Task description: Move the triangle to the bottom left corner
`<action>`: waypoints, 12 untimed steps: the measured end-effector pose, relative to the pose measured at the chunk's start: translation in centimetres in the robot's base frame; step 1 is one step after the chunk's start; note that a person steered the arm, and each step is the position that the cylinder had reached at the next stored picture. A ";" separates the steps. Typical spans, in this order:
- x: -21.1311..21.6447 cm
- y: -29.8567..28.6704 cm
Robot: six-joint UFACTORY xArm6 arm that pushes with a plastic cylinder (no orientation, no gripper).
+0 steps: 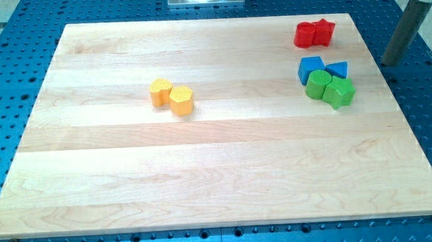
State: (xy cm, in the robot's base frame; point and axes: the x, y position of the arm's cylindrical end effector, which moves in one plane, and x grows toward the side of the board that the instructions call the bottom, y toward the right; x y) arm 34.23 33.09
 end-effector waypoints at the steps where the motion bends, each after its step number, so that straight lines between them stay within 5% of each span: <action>1: 0.0 -0.3; 4: 4.1 -6.5; 8: 4.1 -28.2; 12: 3.6 -31.9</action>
State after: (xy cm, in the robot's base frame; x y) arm 37.81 1.19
